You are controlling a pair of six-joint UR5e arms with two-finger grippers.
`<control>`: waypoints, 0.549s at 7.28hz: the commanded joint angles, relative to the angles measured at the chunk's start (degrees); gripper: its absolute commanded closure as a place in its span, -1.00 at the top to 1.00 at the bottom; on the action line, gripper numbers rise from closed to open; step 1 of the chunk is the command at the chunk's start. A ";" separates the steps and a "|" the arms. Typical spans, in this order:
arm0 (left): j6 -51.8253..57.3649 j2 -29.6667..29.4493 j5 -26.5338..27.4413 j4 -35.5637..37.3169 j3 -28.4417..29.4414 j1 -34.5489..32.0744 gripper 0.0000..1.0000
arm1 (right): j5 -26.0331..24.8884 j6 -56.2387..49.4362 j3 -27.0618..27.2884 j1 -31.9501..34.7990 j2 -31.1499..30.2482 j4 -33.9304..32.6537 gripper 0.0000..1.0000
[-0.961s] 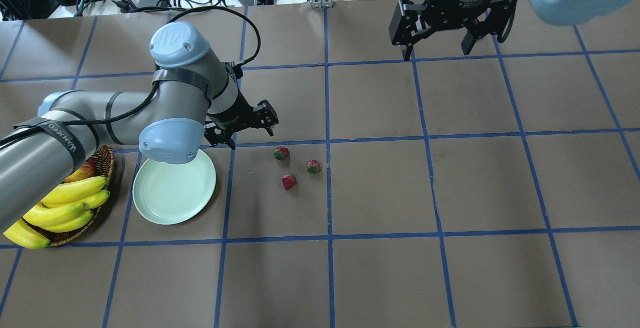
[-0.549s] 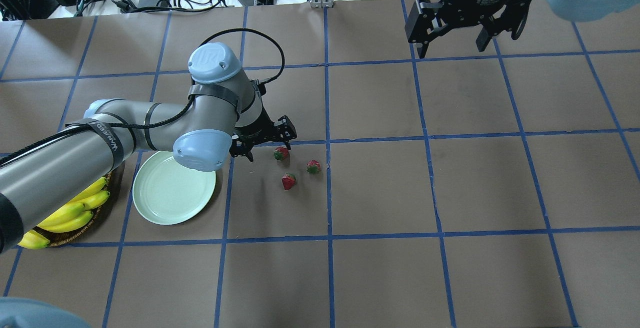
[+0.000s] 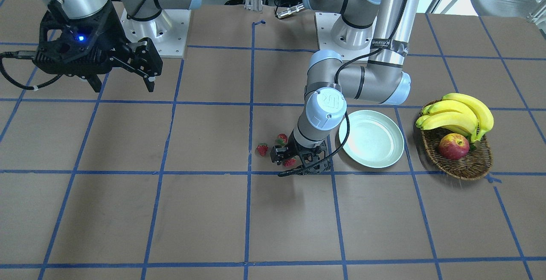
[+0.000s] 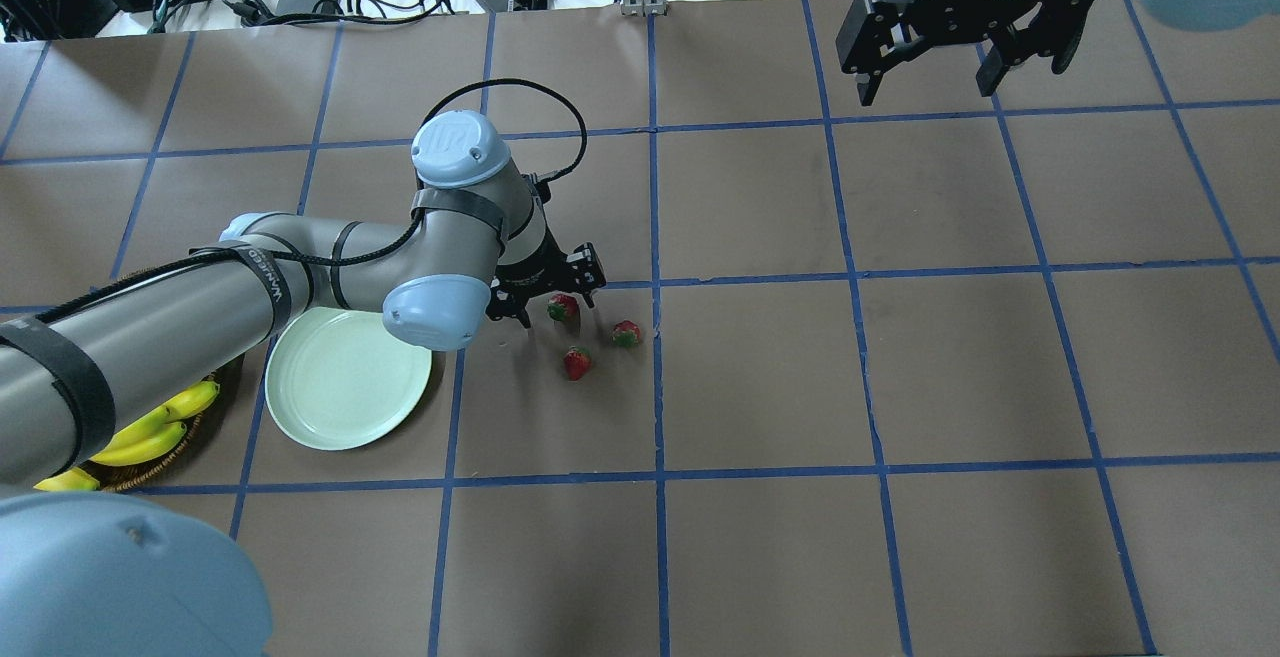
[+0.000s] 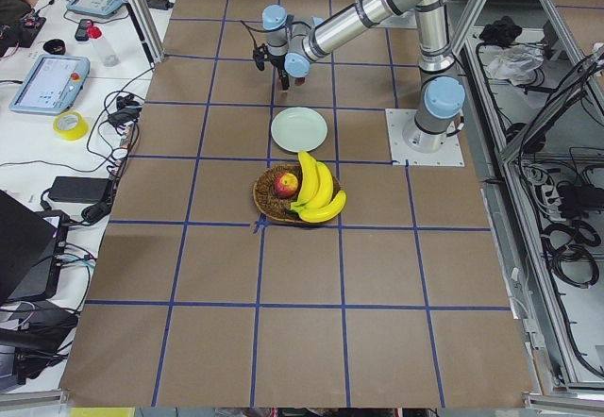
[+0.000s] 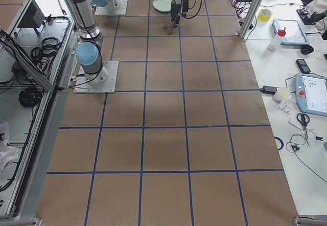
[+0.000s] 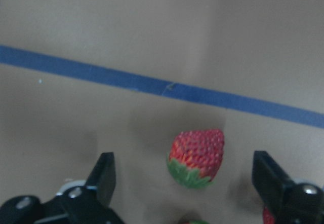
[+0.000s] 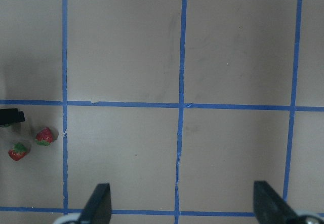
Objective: Collect all strawberries into plate
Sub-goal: 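Lift the strawberry with the left gripper and carry it over the plate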
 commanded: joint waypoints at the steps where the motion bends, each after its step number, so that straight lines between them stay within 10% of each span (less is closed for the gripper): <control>1: 0.03 -0.70 -0.07 1.05 0.77 -0.02 -0.99 | -0.66 0.03 -0.04 -0.02 -0.12 0.24 1.00; 4: 1.26 0.09 0.63 0.52 2.09 0.07 -1.00 | -0.76 -0.06 -0.04 -0.02 -0.12 0.16 1.00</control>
